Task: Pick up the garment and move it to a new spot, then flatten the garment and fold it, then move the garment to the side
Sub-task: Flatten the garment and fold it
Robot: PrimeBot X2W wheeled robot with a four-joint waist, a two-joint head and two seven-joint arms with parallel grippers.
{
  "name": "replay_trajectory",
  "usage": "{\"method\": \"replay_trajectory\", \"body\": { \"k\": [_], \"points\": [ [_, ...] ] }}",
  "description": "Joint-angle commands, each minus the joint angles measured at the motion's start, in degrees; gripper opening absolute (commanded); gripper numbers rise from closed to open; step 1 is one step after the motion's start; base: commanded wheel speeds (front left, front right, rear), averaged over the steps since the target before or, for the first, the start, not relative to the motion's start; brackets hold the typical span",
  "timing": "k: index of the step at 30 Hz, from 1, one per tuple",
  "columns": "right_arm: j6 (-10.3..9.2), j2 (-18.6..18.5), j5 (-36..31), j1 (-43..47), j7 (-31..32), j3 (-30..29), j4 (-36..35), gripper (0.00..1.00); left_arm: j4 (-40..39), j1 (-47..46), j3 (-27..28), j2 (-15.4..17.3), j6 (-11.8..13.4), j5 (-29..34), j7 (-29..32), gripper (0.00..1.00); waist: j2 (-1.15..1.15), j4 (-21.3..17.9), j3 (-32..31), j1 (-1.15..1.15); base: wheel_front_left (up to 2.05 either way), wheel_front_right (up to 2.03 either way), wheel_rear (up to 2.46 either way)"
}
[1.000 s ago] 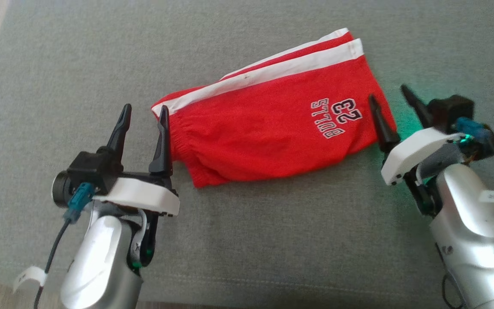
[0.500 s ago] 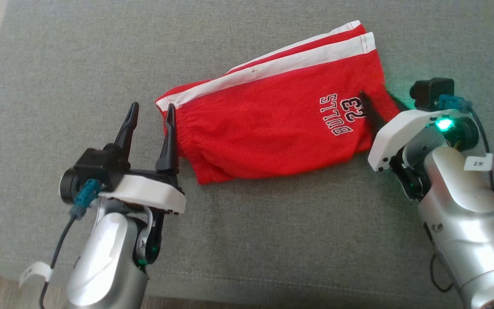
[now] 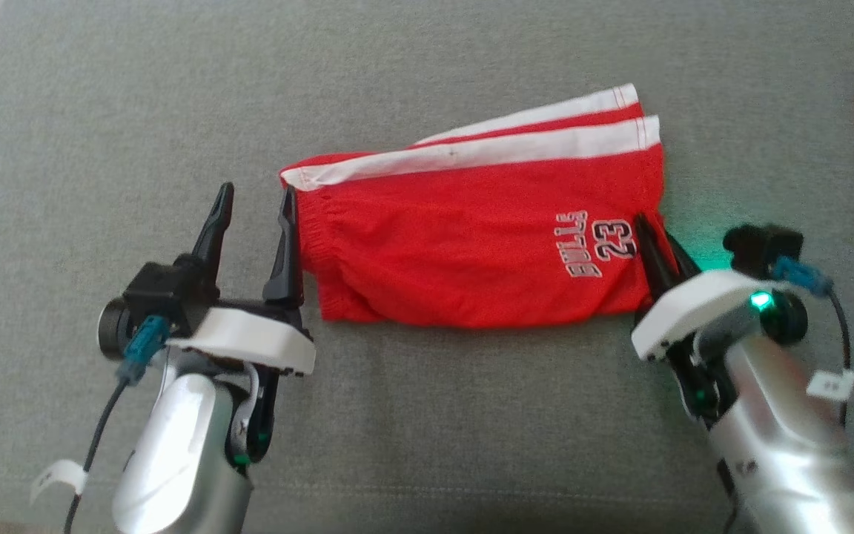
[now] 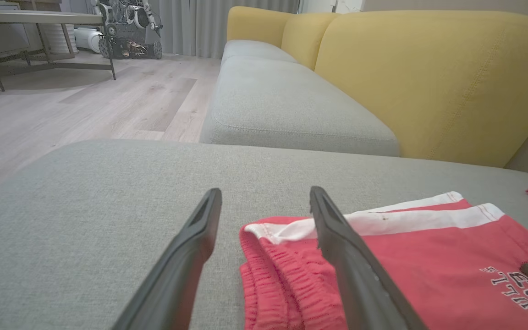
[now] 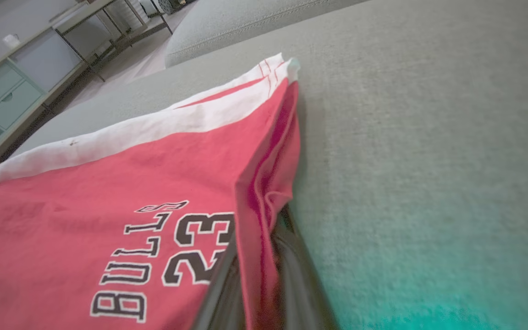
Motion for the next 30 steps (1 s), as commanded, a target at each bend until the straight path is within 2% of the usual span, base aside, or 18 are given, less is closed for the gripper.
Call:
{"method": "replay_trajectory", "body": {
  "k": [1, 10, 18, 23, 30],
  "points": [
    [-0.05, 0.6, 0.37, 1.85, -0.52, 0.33, -1.36, 0.0, -1.51, -0.17, 2.41, 0.92, -0.18, 0.69, -0.44, 1.0, 0.0, -0.68, -0.62, 0.0, 0.0, 0.0, 0.0],
    [-0.05, 2.4, -0.35, 12.71, -1.22, -7.12, -8.69, 0.0, -0.84, 1.2, 2.46, 1.94, -0.06, 0.33, -0.25, 1.0, 0.0, -2.72, -2.72, 0.0, 0.0, 0.0, 0.0],
    [-0.05, 3.22, -2.62, 15.06, 1.26, -10.23, -13.53, 0.0, -1.31, 1.63, 2.07, 2.41, 0.16, 0.07, 0.34, 1.0, 0.0, -3.17, -3.45, 0.0, 0.0, 0.0, 0.0],
    [-0.05, 3.6, -5.63, 13.02, 4.15, -7.58, -19.57, 0.0, -1.25, 1.91, 1.93, 2.67, 0.4, -0.11, 0.65, 1.0, 0.0, -3.09, -4.72, 0.0, 0.0, 0.0, 0.0],
    [-0.05, 4.0, -7.34, 8.33, 9.51, 1.68, -25.32, 0.0, -0.92, 2.52, 1.27, 2.58, 0.27, -0.53, 0.69, 1.0, 0.0, -1.48, -6.91, 0.0, 0.0, 0.0, 0.0]
  ]
}}
